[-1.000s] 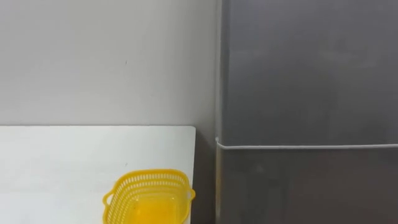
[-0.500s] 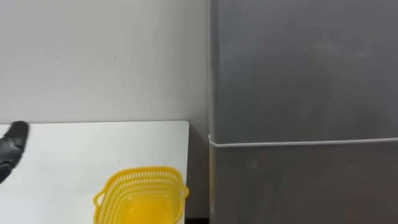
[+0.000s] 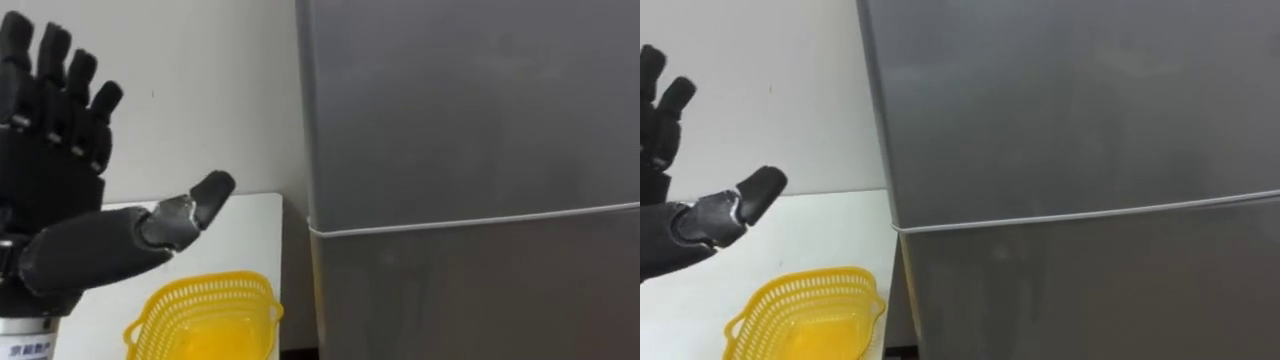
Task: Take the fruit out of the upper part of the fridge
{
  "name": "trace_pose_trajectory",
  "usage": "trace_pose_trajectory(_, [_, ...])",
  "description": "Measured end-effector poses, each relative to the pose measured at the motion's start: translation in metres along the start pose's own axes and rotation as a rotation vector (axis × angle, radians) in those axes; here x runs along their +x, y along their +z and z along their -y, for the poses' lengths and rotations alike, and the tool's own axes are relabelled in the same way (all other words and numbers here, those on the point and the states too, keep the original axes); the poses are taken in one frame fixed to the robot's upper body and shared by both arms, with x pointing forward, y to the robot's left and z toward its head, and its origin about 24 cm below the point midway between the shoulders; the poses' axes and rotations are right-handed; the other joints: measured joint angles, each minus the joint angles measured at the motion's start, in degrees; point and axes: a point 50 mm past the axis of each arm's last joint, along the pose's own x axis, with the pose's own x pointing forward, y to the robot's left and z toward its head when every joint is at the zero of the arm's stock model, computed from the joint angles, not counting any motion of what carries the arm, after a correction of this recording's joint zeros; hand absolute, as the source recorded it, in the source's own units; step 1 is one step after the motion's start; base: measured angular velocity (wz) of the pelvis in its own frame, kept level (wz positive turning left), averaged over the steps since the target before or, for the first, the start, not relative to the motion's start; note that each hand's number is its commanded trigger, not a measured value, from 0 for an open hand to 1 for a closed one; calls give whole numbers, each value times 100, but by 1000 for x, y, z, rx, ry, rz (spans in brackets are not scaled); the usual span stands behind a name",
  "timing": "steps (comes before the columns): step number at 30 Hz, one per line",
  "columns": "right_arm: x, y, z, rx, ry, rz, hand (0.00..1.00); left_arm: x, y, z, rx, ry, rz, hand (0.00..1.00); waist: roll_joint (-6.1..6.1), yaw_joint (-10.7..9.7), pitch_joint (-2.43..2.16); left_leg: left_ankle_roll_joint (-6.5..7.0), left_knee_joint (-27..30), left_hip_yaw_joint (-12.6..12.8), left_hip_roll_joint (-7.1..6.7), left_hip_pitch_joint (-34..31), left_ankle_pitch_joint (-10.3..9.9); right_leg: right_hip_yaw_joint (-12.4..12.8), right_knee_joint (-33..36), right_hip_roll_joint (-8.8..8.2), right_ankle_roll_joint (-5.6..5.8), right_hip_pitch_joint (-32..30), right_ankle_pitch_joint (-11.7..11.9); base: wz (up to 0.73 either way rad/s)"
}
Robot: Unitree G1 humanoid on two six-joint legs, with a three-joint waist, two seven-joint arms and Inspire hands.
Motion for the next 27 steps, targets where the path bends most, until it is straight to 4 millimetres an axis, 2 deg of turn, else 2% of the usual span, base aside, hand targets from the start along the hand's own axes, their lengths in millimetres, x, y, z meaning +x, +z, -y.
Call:
trace_pose_trajectory(4, [0, 0, 1, -25, -1, -6, 0, 0, -5, 9, -28, -99, -36, 0, -10, -63, 7, 0, 14, 1, 0, 2, 0, 8, 1, 2, 0, 7, 0, 2])
trace_pose_trajectory(9, [0, 1, 2, -32, 3, -20, 0, -2, -13, 20, -68, -215, -96, 0, 33, -88, -16, 0, 25, 65, 7, -5, 0, 82, 21, 10, -6, -31, 4, -7])
trace_pose_trajectory(16, [0, -1, 3, -11, 27, -32, 0, -5, -21, 33, -123, -358, -148, 0, 52, -269, -5, 0, 38, 81, 8, -16, 0, 113, 24, 13, -5, -44, 12, 0])
trace_pose_trajectory(27, [0, 4, 8, -11, 17, -48, 0, -6, -25, 38, -135, -432, -174, 0, 29, -303, 3, 0, 51, 93, 8, -18, 0, 149, 7, 14, -4, -34, 11, 0])
